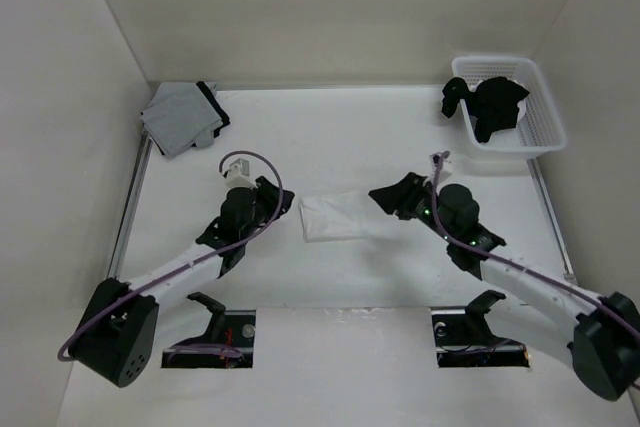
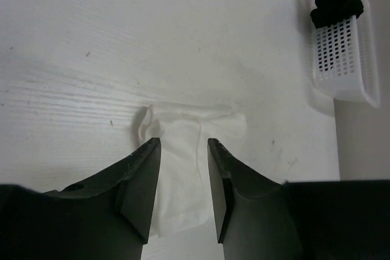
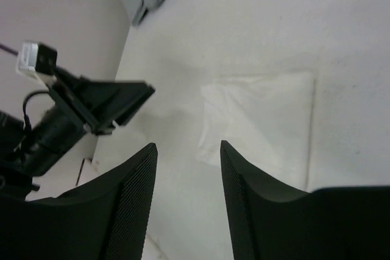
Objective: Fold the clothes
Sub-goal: Fold the tank top
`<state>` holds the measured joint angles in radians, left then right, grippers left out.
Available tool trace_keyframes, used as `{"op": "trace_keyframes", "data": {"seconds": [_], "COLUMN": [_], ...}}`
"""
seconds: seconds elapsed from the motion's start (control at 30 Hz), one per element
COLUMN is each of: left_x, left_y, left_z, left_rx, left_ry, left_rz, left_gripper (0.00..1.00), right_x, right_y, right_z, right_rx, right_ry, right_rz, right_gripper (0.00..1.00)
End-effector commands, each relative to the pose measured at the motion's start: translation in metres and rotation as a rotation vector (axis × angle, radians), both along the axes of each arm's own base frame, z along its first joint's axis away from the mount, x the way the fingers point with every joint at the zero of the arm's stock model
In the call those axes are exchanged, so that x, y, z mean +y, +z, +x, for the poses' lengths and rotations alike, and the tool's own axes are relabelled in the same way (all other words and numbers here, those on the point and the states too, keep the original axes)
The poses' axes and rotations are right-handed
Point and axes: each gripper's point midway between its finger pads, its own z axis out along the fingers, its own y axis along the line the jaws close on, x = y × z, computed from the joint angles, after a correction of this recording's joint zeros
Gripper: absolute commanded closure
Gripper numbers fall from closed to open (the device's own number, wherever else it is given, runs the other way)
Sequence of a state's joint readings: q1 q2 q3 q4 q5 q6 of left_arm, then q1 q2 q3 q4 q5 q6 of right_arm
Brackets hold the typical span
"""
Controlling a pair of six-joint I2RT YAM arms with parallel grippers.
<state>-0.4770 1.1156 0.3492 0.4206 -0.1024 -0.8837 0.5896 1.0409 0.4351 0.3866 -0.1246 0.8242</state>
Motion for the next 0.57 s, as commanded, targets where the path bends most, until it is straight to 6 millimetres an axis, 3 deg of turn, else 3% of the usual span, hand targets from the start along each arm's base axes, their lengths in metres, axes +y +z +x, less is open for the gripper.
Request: {"op": "trace_keyframes", "data": {"seconds": [0.0, 0.13, 0.2, 0.37, 0.53], "left_x": [0.013, 0.027, 0.033, 0.035, 0.034], "left_y": [-0.001, 0.004, 0.006, 0.017, 0.023], "left_z": [-0.009, -0.016, -0.018, -0.022, -0.021], "left_rx": [0.030, 0.041, 0.032, 0.002, -0.011], "left_ry": [-0.010, 0.021, 0.034, 0.033, 0.024], "left_rz": [0.124, 0.152, 0.147, 0.129, 0.154], "left_gripper": [0.63, 0.60, 0.60, 0.60, 0.60], "right_x": [-0.051, -0.099, -0.113, -0.123, -0.124], "right_y": [0.029, 0.040, 0.030, -0.010, -0.022], "right_z": [0.022, 0.036, 0.044, 0.053, 0.056], "right_rx": [-0.129, -0.184, -0.167, -0.094, -0.088], "right_ry": [-0.212, -0.414, -0.478, -0.517, -0.530], "right_rz": [-0.100, -0.134, -0.145, -0.179, -0.187], "right_gripper": [0.47, 0.44, 0.44, 0.44, 0.45]}}
